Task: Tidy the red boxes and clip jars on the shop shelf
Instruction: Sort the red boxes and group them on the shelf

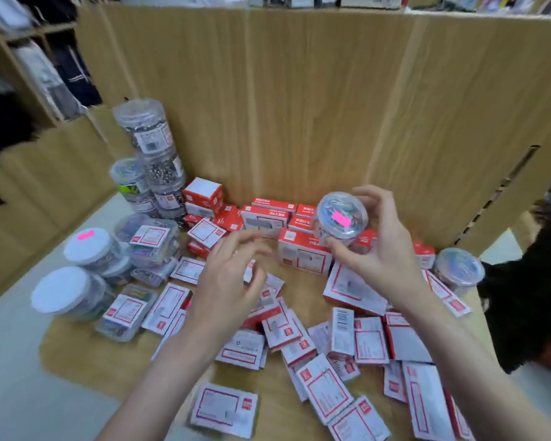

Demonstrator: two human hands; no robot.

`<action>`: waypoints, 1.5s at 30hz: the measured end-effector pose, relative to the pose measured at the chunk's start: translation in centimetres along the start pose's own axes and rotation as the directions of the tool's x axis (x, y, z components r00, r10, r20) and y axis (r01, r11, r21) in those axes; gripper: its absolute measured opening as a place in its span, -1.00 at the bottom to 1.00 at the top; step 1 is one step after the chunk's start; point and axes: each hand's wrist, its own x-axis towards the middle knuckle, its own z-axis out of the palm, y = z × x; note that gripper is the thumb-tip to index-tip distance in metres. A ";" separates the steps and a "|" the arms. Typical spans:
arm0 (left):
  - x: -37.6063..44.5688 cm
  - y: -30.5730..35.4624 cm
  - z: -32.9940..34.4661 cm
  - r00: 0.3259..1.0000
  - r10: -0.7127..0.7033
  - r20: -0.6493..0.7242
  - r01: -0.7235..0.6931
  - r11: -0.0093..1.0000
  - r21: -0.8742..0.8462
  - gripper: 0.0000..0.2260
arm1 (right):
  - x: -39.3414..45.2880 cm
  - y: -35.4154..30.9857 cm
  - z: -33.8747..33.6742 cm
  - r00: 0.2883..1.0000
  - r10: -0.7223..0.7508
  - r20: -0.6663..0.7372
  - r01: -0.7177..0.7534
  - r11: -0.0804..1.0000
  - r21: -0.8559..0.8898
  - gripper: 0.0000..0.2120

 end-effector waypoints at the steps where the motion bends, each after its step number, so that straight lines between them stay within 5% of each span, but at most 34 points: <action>1: -0.5 -0.5 -0.9 1.000 -0.013 -0.018 0.014 1.000 0.023 -0.75 | 0.4 -0.4 1.1 0.999 0.006 0.038 -0.007 0.999 0.037 -0.44; 13: -6.1 -6.6 -10.4 0.971 -0.121 -0.206 0.160 0.970 0.181 -0.74 | 4.8 -7.2 15.8 0.921 -0.178 0.346 0.134 0.980 0.146 -0.60; 19: -6.6 -10.6 -13.2 0.953 -0.205 -0.223 0.263 0.925 0.274 -0.70 | 7.6 -9.7 22.6 0.857 -0.313 0.409 0.342 0.940 0.002 -0.64; 23: -6.7 -13.0 -13.5 0.949 -0.258 -0.182 0.300 0.915 0.270 -0.68 | 7.8 -10.0 25.5 0.842 -0.254 0.477 0.377 0.908 -0.182 -0.64; 30: -7.1 -14.7 -13.0 0.963 -0.240 -0.121 0.264 0.930 0.256 -0.65 | 8.0 -9.1 26.7 0.870 -0.171 0.463 0.339 0.888 -0.309 -0.61; 36: -7.3 -14.6 -13.1 0.966 -0.241 -0.092 0.255 0.946 0.201 -0.58 | 7.9 -8.5 27.3 0.814 -0.102 0.572 0.342 0.880 -0.329 -0.75; 45: -6.9 -15.3 -13.2 0.968 -0.226 -0.108 0.240 0.960 0.145 -0.56 | 7.7 -8.8 26.4 0.807 -0.162 0.568 0.403 0.854 -0.330 -0.79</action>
